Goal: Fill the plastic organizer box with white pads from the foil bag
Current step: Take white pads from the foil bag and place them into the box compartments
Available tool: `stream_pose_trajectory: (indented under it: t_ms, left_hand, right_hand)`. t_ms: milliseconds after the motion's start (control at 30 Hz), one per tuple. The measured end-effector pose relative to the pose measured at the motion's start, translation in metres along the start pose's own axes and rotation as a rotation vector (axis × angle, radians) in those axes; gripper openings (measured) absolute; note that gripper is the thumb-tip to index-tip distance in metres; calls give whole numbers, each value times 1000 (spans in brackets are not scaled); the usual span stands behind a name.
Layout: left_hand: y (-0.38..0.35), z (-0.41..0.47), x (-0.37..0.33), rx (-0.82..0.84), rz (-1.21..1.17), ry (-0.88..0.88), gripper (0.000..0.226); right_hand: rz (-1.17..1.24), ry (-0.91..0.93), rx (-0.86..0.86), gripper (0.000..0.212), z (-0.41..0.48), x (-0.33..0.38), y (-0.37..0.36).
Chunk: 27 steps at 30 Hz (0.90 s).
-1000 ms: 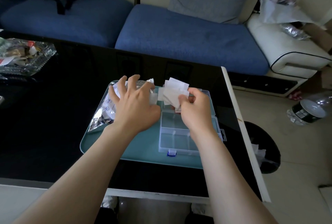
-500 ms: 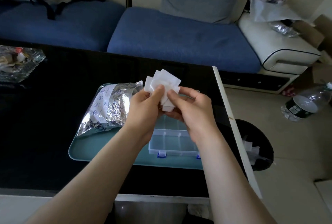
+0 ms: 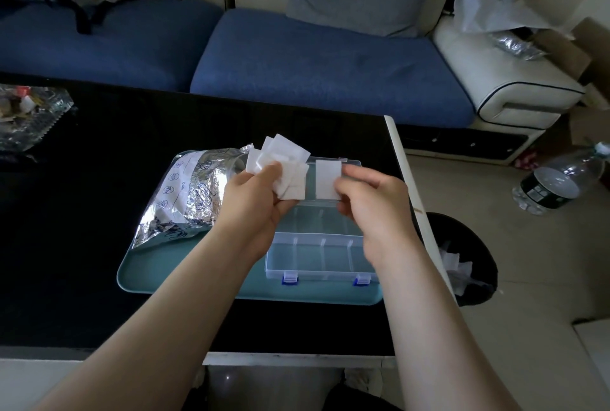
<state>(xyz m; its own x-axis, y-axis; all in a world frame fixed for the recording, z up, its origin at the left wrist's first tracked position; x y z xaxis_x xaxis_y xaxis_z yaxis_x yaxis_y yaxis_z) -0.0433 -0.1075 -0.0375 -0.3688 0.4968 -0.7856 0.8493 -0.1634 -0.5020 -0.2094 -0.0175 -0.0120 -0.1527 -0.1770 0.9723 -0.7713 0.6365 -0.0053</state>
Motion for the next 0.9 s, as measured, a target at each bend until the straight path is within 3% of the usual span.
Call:
stream_pose_trajectory:
  t_ms: [100,200,333,533,667,733,900]
  left_hand:
    - [-5,1,5,25,-55,53,12]
    - [-12,2,10,84,-125,113,30]
    - [-20,2,13,154,-145,164,38]
    - [-27,0,16,208,-105,193,20]
    - [-25,0,18,207,-61,193,32]
    - [-25,-1,17,217,-16,184,32]
    - [-25,-3,10,274,164,119,24]
  right_hand:
    - [85,32,-55,31,2,5,6]
    - [129,58,20,30,2,10,-1]
    - [-33,128,55,25,-1,19,-5]
    - [-169,213,-33,17,0,24,-1]
    - [-205,280,-14,18,-1,25,-6]
    - [-341,397,12,14,-7,32,-12]
    - [-620,511,170,38,-13,30,-33]
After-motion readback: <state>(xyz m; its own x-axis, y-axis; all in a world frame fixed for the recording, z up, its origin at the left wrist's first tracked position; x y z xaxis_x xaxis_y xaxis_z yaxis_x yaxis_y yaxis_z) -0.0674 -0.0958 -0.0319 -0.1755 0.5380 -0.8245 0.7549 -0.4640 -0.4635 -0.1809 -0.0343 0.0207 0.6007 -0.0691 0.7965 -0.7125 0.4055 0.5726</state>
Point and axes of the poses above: each hand's wrist, its own z-axis towards the middle knuckle, its own y-axis out of the back of the hand, x = y × z, the point moved 8 cm from there along z, towards the middle knuckle, and after that the axes turned 6 degrees about x, right-handed, at the moved point
